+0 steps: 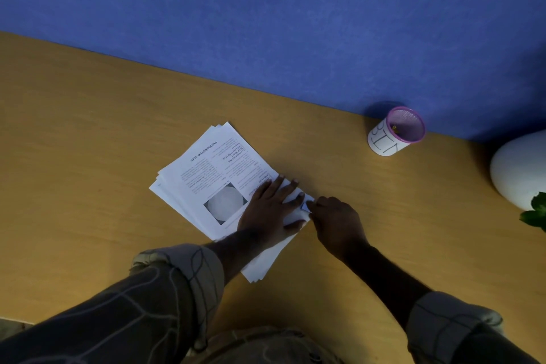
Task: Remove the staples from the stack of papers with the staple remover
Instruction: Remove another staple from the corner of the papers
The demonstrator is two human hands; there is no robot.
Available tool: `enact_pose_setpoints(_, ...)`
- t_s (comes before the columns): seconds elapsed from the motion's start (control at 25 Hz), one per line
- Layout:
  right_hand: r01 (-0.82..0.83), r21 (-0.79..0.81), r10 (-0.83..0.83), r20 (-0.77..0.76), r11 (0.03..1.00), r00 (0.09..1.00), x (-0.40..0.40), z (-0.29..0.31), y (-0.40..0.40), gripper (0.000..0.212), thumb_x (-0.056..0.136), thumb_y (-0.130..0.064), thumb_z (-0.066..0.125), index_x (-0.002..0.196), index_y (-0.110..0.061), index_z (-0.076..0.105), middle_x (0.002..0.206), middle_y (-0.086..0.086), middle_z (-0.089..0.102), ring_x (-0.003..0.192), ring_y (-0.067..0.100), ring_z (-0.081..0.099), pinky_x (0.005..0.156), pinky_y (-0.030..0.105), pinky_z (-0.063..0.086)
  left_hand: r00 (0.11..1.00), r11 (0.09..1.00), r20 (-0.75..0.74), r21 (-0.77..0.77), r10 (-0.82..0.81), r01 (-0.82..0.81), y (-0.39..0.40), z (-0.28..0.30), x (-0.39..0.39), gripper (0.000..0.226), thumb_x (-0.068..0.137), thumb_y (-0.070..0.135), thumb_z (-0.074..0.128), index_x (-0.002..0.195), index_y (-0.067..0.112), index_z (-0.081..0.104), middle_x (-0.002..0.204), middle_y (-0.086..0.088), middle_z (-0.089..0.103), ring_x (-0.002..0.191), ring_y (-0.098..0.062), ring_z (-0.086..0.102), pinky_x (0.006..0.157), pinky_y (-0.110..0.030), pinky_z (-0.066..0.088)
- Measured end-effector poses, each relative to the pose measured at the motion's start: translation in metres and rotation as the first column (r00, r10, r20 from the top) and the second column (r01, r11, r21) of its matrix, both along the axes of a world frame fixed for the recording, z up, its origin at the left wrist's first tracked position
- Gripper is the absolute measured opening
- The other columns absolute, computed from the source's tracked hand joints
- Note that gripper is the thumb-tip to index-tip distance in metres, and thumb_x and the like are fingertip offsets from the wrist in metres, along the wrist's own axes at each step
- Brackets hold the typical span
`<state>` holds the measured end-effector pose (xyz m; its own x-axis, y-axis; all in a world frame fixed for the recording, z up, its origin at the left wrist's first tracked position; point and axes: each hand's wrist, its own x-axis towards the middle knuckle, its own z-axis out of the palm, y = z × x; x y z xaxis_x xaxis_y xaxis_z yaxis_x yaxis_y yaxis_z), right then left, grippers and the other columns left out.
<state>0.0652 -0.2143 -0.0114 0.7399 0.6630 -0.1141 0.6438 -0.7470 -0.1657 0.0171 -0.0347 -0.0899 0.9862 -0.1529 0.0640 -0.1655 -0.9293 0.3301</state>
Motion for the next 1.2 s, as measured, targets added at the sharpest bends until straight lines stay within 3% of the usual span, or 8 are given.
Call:
enact_pose_setpoints(0.16, 0.147, 0.081, -0.139, -0.105, 0.986, 0.985, -0.003, -0.004, 0.006, 0.017, 0.094, -0.022, 0.054, 0.107, -0.022, 0.066, 0.092, -0.003, 0.063, 0.08, 0.012, 0.055, 0.063, 0.024, 0.043, 1.0, 1.0, 0.008, 0.0, 0.004, -0.004, 0.0, 0.002, 0.0, 0.061, 0.09, 0.064, 0.047, 0.14, 0.029, 0.046, 0.158, -0.002, 0.038, 0.148, -0.029, 0.028, 0.119, -0.049, 0.028)
enact_pose_setpoints(0.32, 0.057, 0.007, -0.058, 0.034, 0.998, 0.998, -0.009, -0.01, 0.005, 0.026, 0.086, -0.013, 0.064, 0.112, -0.019, 0.066, 0.091, 0.0, 0.068, 0.074, 0.016, 0.059, 0.059, 0.025, 0.043, 1.0, 1.0, 0.005, 0.004, 0.004, -0.004, -0.001, 0.004, -0.001, 0.059, 0.092, 0.064, 0.044, 0.14, 0.029, 0.048, 0.159, -0.002, 0.036, 0.149, -0.028, 0.025, 0.121, -0.048, 0.025)
enact_pose_setpoints(0.4, 0.065, 0.047, -0.068, 0.061, 0.997, 0.996, -0.009, -0.013, 0.003, 0.029, 0.084, -0.012, 0.068, 0.113, -0.017, 0.067, 0.089, 0.001, 0.069, 0.072, 0.017, 0.06, 0.058, 0.024, 0.038, 1.0, 1.0, -0.001, -0.005, 0.005, -0.005, 0.0, 0.005, -0.001, 0.06, 0.091, 0.064, 0.045, 0.14, 0.029, 0.049, 0.159, -0.002, 0.036, 0.15, -0.028, 0.026, 0.121, -0.049, 0.025)
enact_pose_setpoints(0.64, 0.296, 0.196, -0.262, -0.184, 0.935, 0.947, -0.012, -0.016, 0.002, 0.03, 0.095, -0.023, 0.057, 0.124, -0.023, 0.063, 0.091, -0.004, 0.063, 0.078, 0.008, 0.051, 0.061, 0.021, 0.039, 1.0, 1.0, -0.002, -0.028, 0.012, -0.012, 0.0, 0.006, -0.002, 0.061, 0.091, 0.063, 0.047, 0.141, 0.028, 0.047, 0.159, -0.001, 0.037, 0.149, -0.027, 0.026, 0.121, -0.048, 0.025)
enact_pose_setpoints(0.92, 0.398, 0.292, -0.3, -0.329, 0.87, 0.895, -0.009, -0.015, 0.002, 0.022, 0.099, -0.031, 0.051, 0.109, -0.024, 0.07, 0.081, -0.008, 0.059, 0.07, 0.002, 0.052, 0.058, 0.017, 0.038, 1.0, 1.0, -0.006, -0.015, 0.004, -0.005, 0.001, 0.006, -0.002, 0.063, 0.091, 0.063, 0.046, 0.142, 0.027, 0.046, 0.16, -0.002, 0.035, 0.15, -0.027, 0.025, 0.122, -0.047, 0.022)
enact_pose_setpoints(1.2, 0.549, 0.292, -0.372, -0.487, 0.783, 0.79, -0.005, -0.017, -0.001, 0.024, 0.096, -0.026, 0.058, 0.117, -0.026, 0.069, 0.1, -0.007, 0.069, 0.085, 0.004, 0.06, 0.067, 0.013, 0.039, 1.0, 1.0, -0.014, -0.023, 0.001, -0.001, 0.001, 0.007, -0.002, 0.064, 0.091, 0.064, 0.044, 0.143, 0.026, 0.047, 0.16, -0.001, 0.034, 0.15, -0.027, 0.023, 0.122, -0.048, 0.022)
